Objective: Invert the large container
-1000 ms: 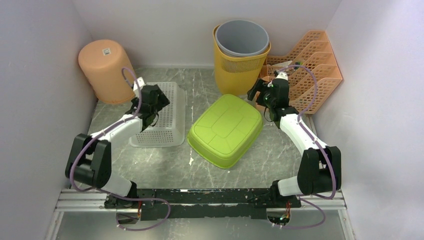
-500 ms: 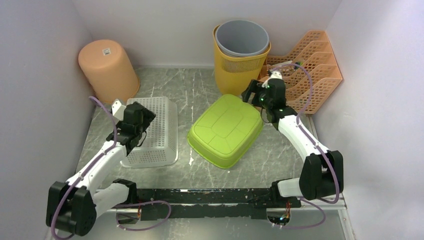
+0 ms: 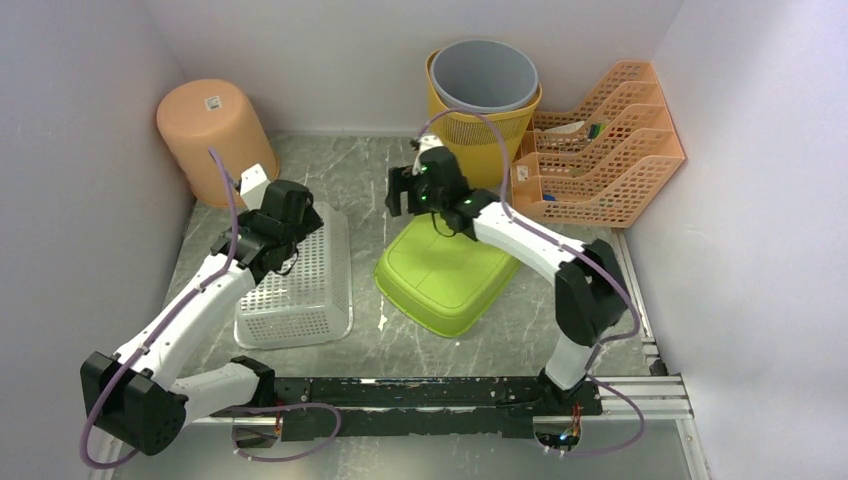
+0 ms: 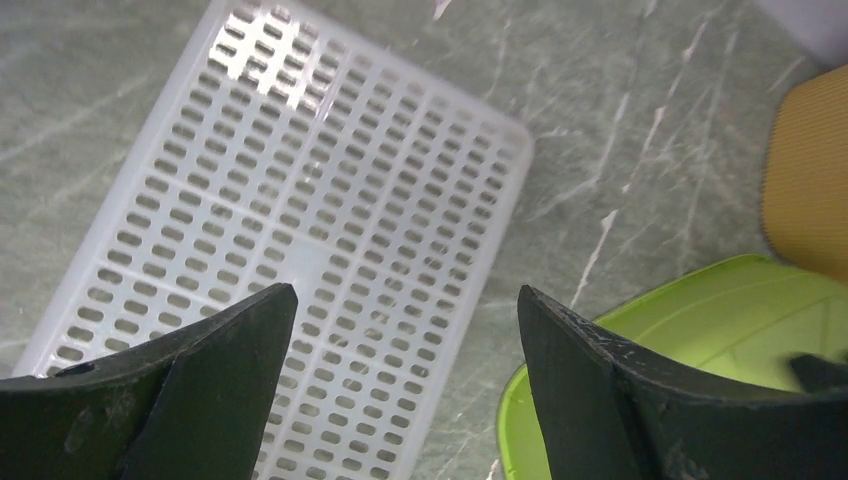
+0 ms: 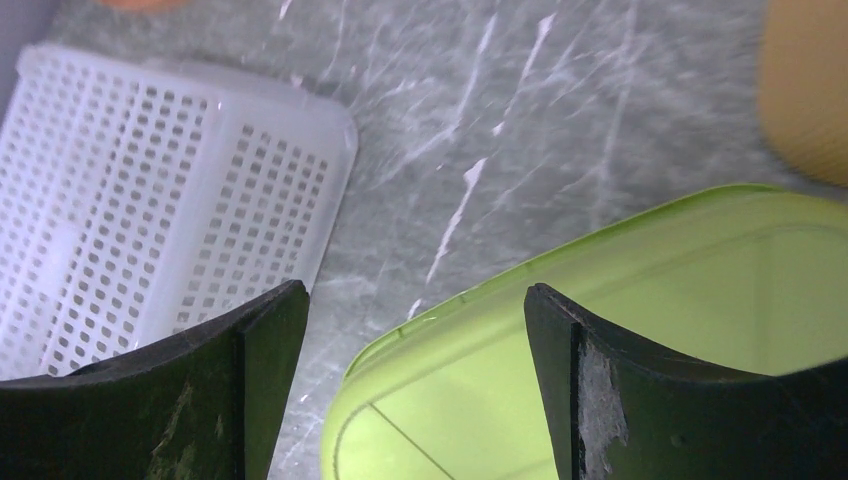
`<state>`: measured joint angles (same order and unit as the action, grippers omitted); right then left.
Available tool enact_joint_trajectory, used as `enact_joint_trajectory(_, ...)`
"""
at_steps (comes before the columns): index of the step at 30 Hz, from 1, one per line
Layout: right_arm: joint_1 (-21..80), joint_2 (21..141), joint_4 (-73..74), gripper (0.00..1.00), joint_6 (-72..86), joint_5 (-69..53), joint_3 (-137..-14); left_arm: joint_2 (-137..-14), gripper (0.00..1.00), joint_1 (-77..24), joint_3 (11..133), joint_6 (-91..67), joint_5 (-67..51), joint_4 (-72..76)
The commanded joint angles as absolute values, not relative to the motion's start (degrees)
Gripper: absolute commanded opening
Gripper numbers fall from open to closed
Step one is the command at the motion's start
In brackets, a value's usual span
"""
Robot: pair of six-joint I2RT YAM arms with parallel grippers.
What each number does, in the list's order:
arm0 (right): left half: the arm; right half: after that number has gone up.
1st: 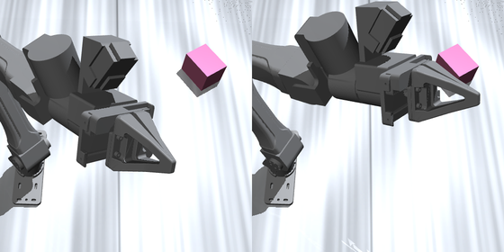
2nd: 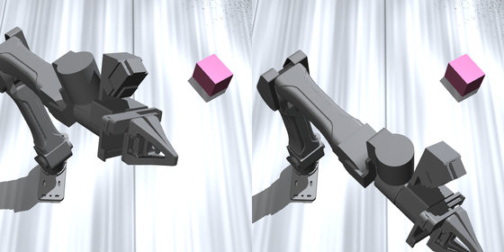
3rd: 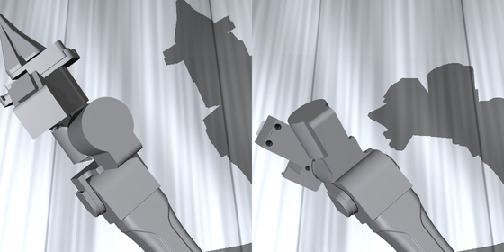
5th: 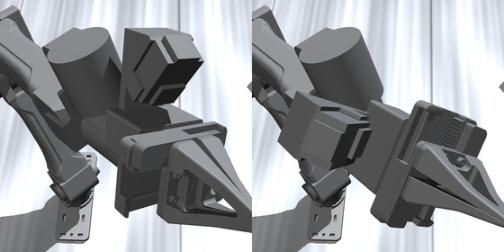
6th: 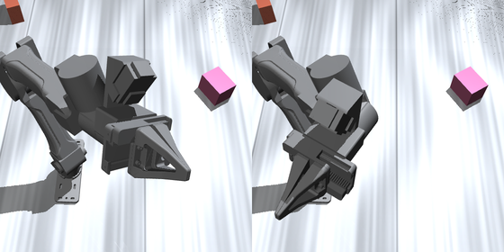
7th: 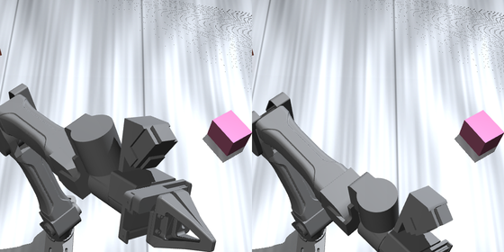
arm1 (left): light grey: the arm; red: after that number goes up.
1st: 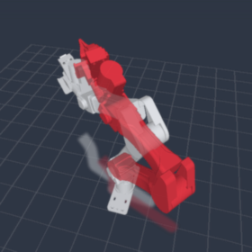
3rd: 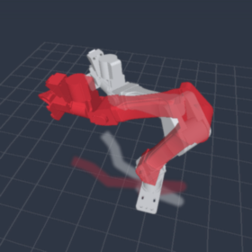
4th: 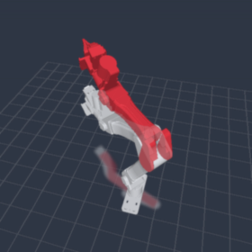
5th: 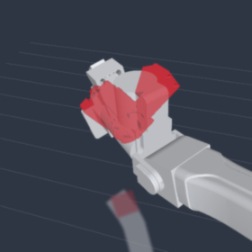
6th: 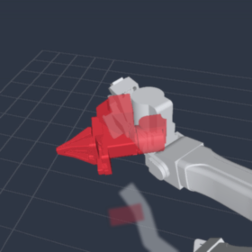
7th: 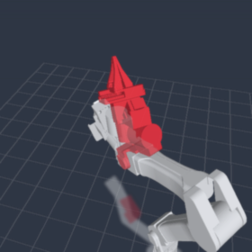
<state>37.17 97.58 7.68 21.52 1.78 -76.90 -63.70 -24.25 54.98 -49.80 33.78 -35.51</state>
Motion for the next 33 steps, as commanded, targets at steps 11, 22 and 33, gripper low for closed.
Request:
enact_joint_trajectory(11, 50.2, 113.1, 13.2, 0.8, 20.7, 5.3, -87.9, -64.9, 0.93, -25.8, 75.0, -34.8, 36.0, -33.9)
enact_joint_trajectory(22, 56.3, 123.5, 15.8, 0.8, 20.6, 5.5, -94.7, -62.8, 0.96, -25.8, 75.8, -32.1, 33.2, -32.5)
enact_joint_trajectory(33, 62.3, 134.5, 5.6, 0.79, 20.6, -5.5, -107.2, -61.7, 0.97, -25.8, 74.9, -30.0, 29.5, -29.8)
